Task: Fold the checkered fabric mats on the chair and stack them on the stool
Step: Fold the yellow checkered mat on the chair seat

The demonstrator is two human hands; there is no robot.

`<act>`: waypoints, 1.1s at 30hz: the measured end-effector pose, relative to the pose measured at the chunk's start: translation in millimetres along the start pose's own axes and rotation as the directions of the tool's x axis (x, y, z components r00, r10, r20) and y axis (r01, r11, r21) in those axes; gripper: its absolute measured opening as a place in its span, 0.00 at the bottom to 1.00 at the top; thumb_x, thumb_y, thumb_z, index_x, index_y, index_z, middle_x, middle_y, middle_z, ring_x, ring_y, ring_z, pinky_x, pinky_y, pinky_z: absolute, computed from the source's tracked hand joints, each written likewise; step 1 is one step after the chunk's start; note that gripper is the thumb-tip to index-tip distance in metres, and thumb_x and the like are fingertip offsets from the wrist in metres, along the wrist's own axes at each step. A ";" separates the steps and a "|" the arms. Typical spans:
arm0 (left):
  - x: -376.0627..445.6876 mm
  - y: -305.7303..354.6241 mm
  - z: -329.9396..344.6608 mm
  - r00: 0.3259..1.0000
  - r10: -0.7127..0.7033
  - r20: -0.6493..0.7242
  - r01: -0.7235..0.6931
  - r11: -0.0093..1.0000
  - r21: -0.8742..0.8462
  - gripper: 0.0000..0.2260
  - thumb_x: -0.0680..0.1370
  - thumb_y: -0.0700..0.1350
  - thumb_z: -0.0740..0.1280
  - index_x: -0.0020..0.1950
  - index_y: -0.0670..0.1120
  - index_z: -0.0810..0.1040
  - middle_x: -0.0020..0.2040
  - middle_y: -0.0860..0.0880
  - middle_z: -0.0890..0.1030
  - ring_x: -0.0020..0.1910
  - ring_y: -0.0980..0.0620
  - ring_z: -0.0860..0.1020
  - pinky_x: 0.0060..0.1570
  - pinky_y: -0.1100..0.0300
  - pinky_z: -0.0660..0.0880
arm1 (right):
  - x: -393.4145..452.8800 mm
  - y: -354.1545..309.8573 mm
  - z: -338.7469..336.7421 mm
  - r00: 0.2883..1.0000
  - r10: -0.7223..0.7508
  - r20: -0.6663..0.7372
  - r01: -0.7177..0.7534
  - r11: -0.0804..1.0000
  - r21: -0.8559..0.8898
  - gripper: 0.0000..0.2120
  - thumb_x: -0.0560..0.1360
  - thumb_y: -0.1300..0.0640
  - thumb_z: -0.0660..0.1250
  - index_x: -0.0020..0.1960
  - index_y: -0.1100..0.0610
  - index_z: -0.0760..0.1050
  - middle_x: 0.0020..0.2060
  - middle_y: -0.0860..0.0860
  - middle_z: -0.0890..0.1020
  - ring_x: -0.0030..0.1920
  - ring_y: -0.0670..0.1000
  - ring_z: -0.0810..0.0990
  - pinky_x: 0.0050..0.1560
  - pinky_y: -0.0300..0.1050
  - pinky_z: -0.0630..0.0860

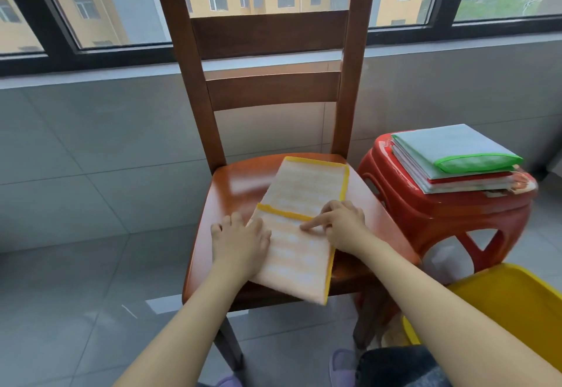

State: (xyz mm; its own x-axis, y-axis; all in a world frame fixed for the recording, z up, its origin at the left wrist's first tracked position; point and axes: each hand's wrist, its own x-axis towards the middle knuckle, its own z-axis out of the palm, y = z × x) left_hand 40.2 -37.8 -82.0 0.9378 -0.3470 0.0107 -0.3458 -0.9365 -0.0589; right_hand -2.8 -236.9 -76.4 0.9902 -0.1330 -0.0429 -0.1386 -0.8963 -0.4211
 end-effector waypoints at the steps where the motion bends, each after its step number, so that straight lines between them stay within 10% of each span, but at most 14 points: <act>1: -2.4 -1.2 -1.3 1.000 0.008 -0.025 -0.008 1.000 0.010 0.19 0.80 0.57 0.51 0.65 0.52 0.70 0.60 0.45 0.71 0.59 0.44 0.69 0.58 0.49 0.62 | 5.1 -1.1 -2.2 1.000 0.008 0.018 -0.008 1.000 -0.008 0.18 0.79 0.55 0.56 0.55 0.34 0.77 0.56 0.44 0.72 0.64 0.52 0.64 0.63 0.45 0.55; 7: -7.2 -2.3 -1.2 0.985 0.122 -0.123 -0.135 0.985 -0.103 0.17 0.80 0.51 0.55 0.65 0.45 0.71 0.67 0.47 0.67 0.65 0.47 0.66 0.64 0.55 0.61 | 8.9 -9.3 17.3 0.999 -0.031 0.010 0.032 0.995 -0.091 0.16 0.76 0.44 0.58 0.63 0.40 0.69 0.76 0.49 0.56 0.76 0.52 0.50 0.73 0.50 0.45; 12: -4.2 14.2 16.9 0.977 0.165 0.134 -0.121 0.950 -0.286 0.29 0.81 0.56 0.47 0.78 0.46 0.42 0.78 0.42 0.39 0.76 0.46 0.36 0.74 0.50 0.35 | 2.2 -8.0 32.3 0.999 -0.026 0.027 0.031 0.979 -0.203 0.25 0.79 0.41 0.49 0.75 0.44 0.52 0.77 0.50 0.41 0.76 0.51 0.37 0.73 0.52 0.35; 20: 1.1 7.8 20.8 0.970 0.171 0.171 -0.138 0.973 -0.187 0.30 0.79 0.63 0.45 0.77 0.53 0.38 0.76 0.43 0.34 0.75 0.44 0.33 0.73 0.47 0.34 | 0.1 -5.6 32.2 0.991 0.125 0.039 -0.114 0.970 -0.216 0.34 0.78 0.38 0.43 0.76 0.55 0.37 0.76 0.48 0.39 0.75 0.50 0.34 0.75 0.50 0.35; 24: 8.8 5.8 11.1 0.962 0.168 0.214 -0.127 0.973 -0.192 0.31 0.79 0.63 0.48 0.78 0.54 0.43 0.77 0.43 0.38 0.76 0.43 0.35 0.73 0.42 0.35 | 6.2 -8.3 22.1 0.986 0.151 0.066 -0.146 0.986 -0.076 0.33 0.80 0.45 0.51 0.77 0.59 0.43 0.77 0.54 0.44 0.77 0.53 0.41 0.75 0.49 0.40; 28: 19.5 12.7 -7.0 0.997 0.068 -0.027 -0.073 0.918 -0.390 0.24 0.79 0.55 0.57 0.74 0.52 0.62 0.78 0.44 0.53 0.77 0.44 0.49 0.73 0.46 0.49 | 16.1 -7.6 3.3 0.963 0.088 -0.255 -0.064 0.993 0.100 0.24 0.76 0.57 0.62 0.71 0.56 0.65 0.71 0.54 0.67 0.72 0.55 0.61 0.70 0.45 0.56; 33: 36.8 18.9 -16.1 0.978 -0.200 -0.067 0.072 0.617 -0.784 0.16 0.79 0.41 0.59 0.66 0.43 0.72 0.63 0.43 0.69 0.57 0.44 0.75 0.55 0.59 0.68 | 34.5 -5.6 -8.2 0.935 0.267 -0.235 -0.141 0.885 0.445 0.18 0.73 0.64 0.63 0.62 0.58 0.75 0.50 0.54 0.77 0.46 0.48 0.73 0.49 0.36 0.66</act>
State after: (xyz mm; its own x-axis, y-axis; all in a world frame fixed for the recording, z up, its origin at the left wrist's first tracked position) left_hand 67.6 -69.2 -66.6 0.9838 -0.1556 0.0893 -0.1695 -0.6432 0.7467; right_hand 32.0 -240.0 -68.1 0.8844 -0.4628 0.0603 -0.2542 -0.5861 -0.7693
